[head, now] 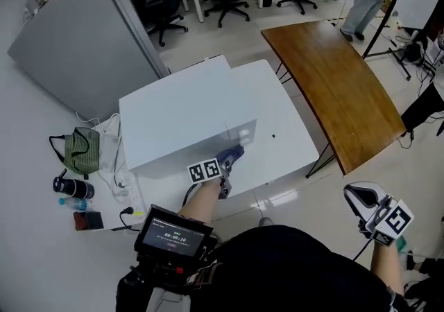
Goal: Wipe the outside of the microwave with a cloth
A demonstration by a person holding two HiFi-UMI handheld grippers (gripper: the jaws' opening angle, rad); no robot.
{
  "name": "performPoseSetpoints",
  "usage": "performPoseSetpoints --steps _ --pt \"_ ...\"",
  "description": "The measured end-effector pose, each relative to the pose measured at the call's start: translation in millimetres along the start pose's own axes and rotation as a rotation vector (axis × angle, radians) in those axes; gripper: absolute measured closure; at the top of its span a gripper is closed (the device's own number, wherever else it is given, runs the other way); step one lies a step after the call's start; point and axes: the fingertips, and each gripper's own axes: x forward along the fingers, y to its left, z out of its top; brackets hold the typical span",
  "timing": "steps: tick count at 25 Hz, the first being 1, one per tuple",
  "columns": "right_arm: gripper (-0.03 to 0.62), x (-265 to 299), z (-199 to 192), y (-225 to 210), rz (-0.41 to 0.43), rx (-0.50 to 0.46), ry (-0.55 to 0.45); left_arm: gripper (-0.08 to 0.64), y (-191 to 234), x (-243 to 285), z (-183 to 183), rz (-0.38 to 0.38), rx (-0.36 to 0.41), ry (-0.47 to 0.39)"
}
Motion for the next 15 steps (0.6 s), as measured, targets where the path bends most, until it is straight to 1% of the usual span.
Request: performPoseSetpoints --steps 2,4,6,8,9,11,13,15 --pt "0.586 -23.8 -2.8 -22.4 -0.034 0.002 -0.006 0.503 -32.6 33.3 -3.7 -0.038 0.015 0.001" --pt "0.586 -43.8 -16.5 -38.9 -0.07 0.003 0.028 0.502 -58.5 58.1 -5.1 -0.071 0.031 0.0" --pt "0.586 -53.5 -22.8 -44.9 -0.085 0.009 0.038 0.503 -77.2 72.0 -3.4 -0.095 0.038 -0.005" --pt "0.586 -54.2 -22.6 -41.3 -0.076 0.011 0.037 0.503 -90.4 73.0 -5.0 -0.115 0.051 0.0" --pt "0.586 -51.1 -19.7 -36.4 -0.064 0.01 0.028 0.502 -95.2 68.1 -8.5 -0.125 0.063 0.009" --pt "0.586 -37.5 -5.5 -20.9 -0.023 0.011 -0.018 0.502 -102.3 47.0 -19.1 -0.154 0.091 0.036" --pt "0.586 -21.4 4.4 -4.4 0.006 -0.004 -0.044 0.503 -106.5 11.3 -31.1 -0.194 0.111 0.058" --pt "0.586 -2.4 14.0 16.4 0.025 -0.024 -0.052 0.502 -106.4 -35.8 -37.3 -0.239 0.125 0.06"
